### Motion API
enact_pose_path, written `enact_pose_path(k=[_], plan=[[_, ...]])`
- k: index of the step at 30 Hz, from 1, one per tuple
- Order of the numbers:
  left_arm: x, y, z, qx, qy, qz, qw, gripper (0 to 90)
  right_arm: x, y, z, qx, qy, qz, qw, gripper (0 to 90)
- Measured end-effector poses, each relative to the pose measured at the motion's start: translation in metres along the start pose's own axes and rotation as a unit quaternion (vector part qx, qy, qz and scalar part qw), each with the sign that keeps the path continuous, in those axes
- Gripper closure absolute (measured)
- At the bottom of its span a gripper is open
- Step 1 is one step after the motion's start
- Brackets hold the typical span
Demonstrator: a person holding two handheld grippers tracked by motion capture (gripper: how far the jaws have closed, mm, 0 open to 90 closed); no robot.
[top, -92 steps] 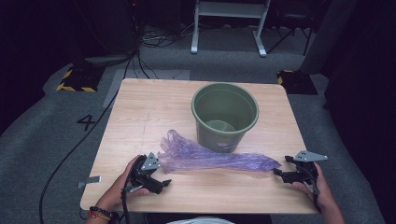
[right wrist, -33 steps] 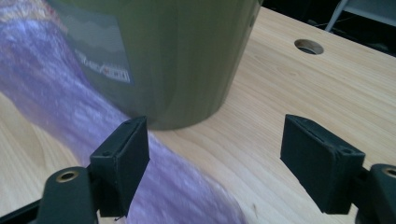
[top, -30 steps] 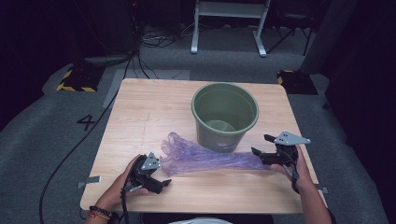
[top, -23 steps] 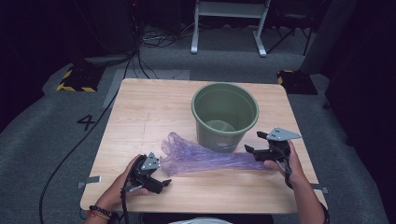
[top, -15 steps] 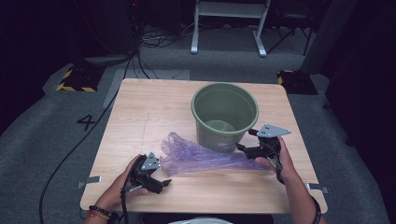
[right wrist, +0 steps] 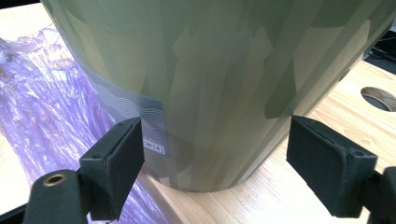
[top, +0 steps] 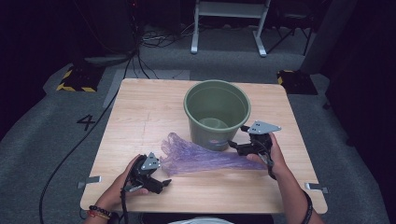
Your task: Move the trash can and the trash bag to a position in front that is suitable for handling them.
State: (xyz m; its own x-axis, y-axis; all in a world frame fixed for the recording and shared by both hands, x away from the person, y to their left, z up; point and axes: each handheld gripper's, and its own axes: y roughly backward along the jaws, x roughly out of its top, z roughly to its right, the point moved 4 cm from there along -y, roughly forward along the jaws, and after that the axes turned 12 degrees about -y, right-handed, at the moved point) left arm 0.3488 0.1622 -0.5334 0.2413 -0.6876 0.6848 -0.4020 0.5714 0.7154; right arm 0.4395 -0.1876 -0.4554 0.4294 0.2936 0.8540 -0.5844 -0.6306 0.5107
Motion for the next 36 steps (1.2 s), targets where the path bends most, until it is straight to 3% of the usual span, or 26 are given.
enact_pose_path(k=[4, 7, 8, 9, 11, 12, 13, 14, 16, 18, 21, 22, 24, 27, 29, 30, 31, 36], plan=[[0.0, 0.0, 0.0, 0.0, 0.0, 0.0, 1.0, 6.5, 0.0, 0.007, -0.002, -0.005, 0.006, 0.003, 1.0, 20.9], [0.0, 0.0, 0.0, 0.0, 0.0, 0.0, 1.0, 6.4, -0.004, 0.019, -0.004, -0.025, 0.022, -0.001, 0.9994, 21.4], [0.0, 0.0, 0.0, 0.001, 0.001, -0.001, 1.0, 6.5, -0.014, 0.04, -0.005, -0.035, 0.033, -0.005, 0.9988, 23.3], [0.0, 0.0, 0.0, 0.001, 0.001, 0.0, 1.0, 6.5, -0.018, 0.048, -0.004, -0.038, 0.031, -0.003, 0.9988, 24.1], [0.0, 0.0, 0.0, 0.001, 0.001, 0.0, 1.0, 6.5, -0.03, 0.07, 0.001, -0.046, 0.01, 0.009, 0.9989, 26.0], [0.0, 0.0, 0.0, 0.001, 0.001, 0.0, 1.0, 6.6, -0.03, 0.07, 0.001, -0.046, 0.01, 0.009, 0.9989, 26.0], [0.0, 0.0, 0.0, 0.003, 0.001, 0.0, 1.0, 6.6, -0.045, 0.09, 0.008, -0.06, -0.019, 0.013, 0.998, 26.0], [0.0, 0.0, 0.001, 0.004, 0.002, 0.0, 1.0, 6.6, -0.053, 0.099, 0.012, -0.069, -0.033, 0.012, 0.997, 25.7], [0.0, 0.0, 0.001, 0.004, 0.002, 0.0, 1.0, 6.6, -0.062, 0.106, 0.015, -0.072, -0.045, 0.01, 0.9964, 25.3], [0.0, 0.0, 0.001, 0.004, 0.003, 0.0, 1.0, 6.5, -0.084, 0.117, 0.023, -0.079, -0.079, 0.004, 0.9937, 25.1], [0.001, -0.001, 0.001, 0.001, 0.002, 0.0, 1.0, 6.3, -0.094, 0.117, 0.031, -0.098, -0.09, -0.007, 0.991, 25.7], [0.001, -0.001, 0.0, 0.0, 0.0, -0.001, 1.0, 6.2, -0.1, 0.113, 0.04, -0.107, -0.111, -0.007, 0.9881, 29.4], [0.001, -0.001, 0.0, -0.001, -0.002, -0.001, 1.0, 6.1, -0.105, 0.106, 0.046, -0.118, -0.114, -0.015, 0.9863, 34.5], [0.001, -0.001, 0.0, -0.001, -0.002, -0.001, 1.0, 6.0, -0.107, 0.097, 0.05, -0.097, -0.13, -0.011, 0.9868, 50.8], [0.001, -0.001, 0.0, -0.001, -0.003, 0.0, 1.0, 6.0, -0.106, 0.092, 0.053, -0.091, -0.133, -0.008, 0.9869, 63.2], [0.001, -0.001, 0.0, -0.001, -0.003, 0.0, 1.0, 6.0, -0.106, 0.092, 0.053, -0.091, -0.133, -0.008, 0.9869, 63.2], [0.001, -0.001, 0.0, -0.002, -0.004, 0.0, 1.0, 6.0, -0.105, 0.086, 0.058, -0.087, -0.132, -0.005, 0.9873, 71.2], [0.001, -0.001, -0.002, -0.003, -0.004, 0.002, 1.0, 6.4, -0.101, 0.074, 0.069, -0.109, -0.108, -0.012, 0.9881, 80.2]])
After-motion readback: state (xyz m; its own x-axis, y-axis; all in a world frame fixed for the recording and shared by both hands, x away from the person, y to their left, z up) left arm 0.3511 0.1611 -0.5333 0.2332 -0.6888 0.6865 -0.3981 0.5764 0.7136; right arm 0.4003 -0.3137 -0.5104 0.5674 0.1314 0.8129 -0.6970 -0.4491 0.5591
